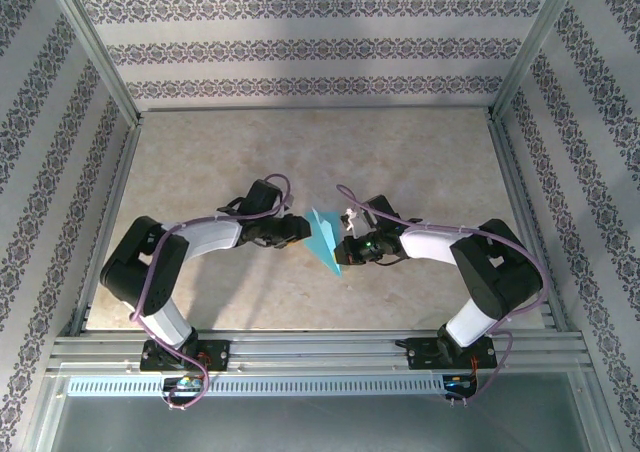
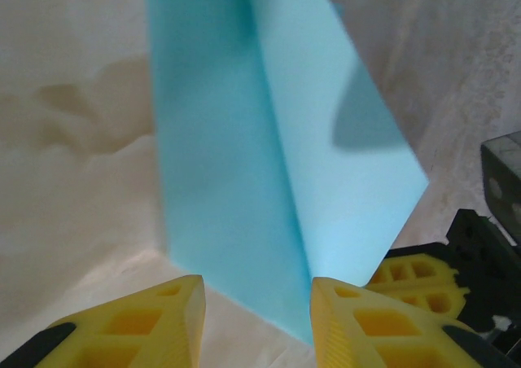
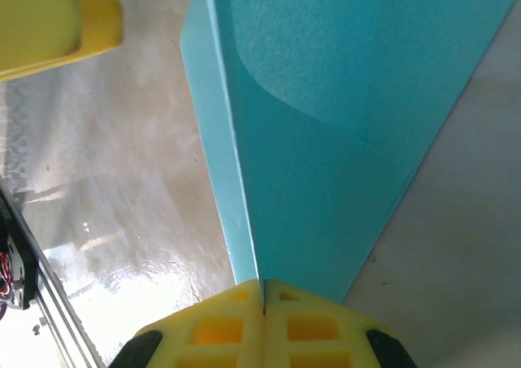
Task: Fold a paper plane with a square sheet of paper (fold left side to right side)
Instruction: Fourth fold the wing at the center of the table.
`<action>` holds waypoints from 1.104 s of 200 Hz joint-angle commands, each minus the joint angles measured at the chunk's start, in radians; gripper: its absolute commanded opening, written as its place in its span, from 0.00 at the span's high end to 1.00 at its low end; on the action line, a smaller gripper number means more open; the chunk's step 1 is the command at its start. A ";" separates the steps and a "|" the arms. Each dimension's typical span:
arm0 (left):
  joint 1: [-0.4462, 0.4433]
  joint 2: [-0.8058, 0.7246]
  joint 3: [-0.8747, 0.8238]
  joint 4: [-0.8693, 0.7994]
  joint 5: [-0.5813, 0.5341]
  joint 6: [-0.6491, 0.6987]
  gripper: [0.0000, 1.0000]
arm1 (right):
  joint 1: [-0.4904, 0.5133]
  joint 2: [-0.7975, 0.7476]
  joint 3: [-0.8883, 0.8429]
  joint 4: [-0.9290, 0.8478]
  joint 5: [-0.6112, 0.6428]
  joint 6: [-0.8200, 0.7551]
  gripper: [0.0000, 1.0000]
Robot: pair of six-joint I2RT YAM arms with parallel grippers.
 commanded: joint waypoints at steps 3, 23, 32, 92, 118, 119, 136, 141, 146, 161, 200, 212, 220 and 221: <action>-0.033 0.045 0.063 0.006 -0.028 -0.004 0.60 | -0.013 0.018 -0.017 0.030 -0.039 0.013 1.00; -0.045 0.079 0.095 0.004 -0.032 -0.008 0.60 | -0.013 0.023 -0.017 0.027 -0.033 0.012 1.00; -0.050 0.091 0.106 0.004 -0.034 -0.008 0.60 | -0.014 0.024 -0.018 0.026 -0.031 0.011 1.00; -0.065 0.157 0.161 -0.015 -0.044 0.003 0.60 | -0.016 0.024 -0.025 0.027 -0.025 0.012 1.00; -0.068 0.179 0.176 -0.021 -0.049 0.005 0.60 | -0.015 0.027 -0.026 0.026 -0.023 0.012 1.00; -0.068 0.180 0.176 -0.021 -0.050 0.006 0.60 | -0.015 0.027 -0.026 0.026 -0.023 0.013 1.00; -0.069 0.193 0.184 -0.030 -0.056 0.008 0.60 | -0.015 0.027 -0.026 0.026 -0.022 0.012 1.00; -0.069 0.198 0.186 -0.032 -0.059 0.008 0.60 | -0.016 0.027 -0.026 0.026 -0.022 0.012 1.00; -0.069 0.201 0.188 -0.032 -0.059 0.008 0.60 | -0.015 0.027 -0.026 0.026 -0.022 0.012 1.00; -0.070 0.212 0.197 -0.046 -0.066 0.013 0.60 | -0.015 0.028 -0.025 0.022 -0.022 0.011 1.00; -0.070 0.235 0.215 -0.096 -0.082 0.028 0.60 | -0.015 0.028 -0.021 0.020 -0.025 0.013 0.97; -0.071 0.244 0.220 -0.112 -0.085 0.033 0.60 | -0.016 0.026 -0.018 0.020 -0.028 0.013 0.95; -0.071 0.246 0.222 -0.122 -0.089 0.035 0.60 | -0.016 0.024 -0.016 0.020 -0.030 0.014 0.93; -0.072 0.246 0.222 -0.122 -0.089 0.036 0.60 | -0.016 0.024 -0.016 0.021 -0.031 0.015 0.93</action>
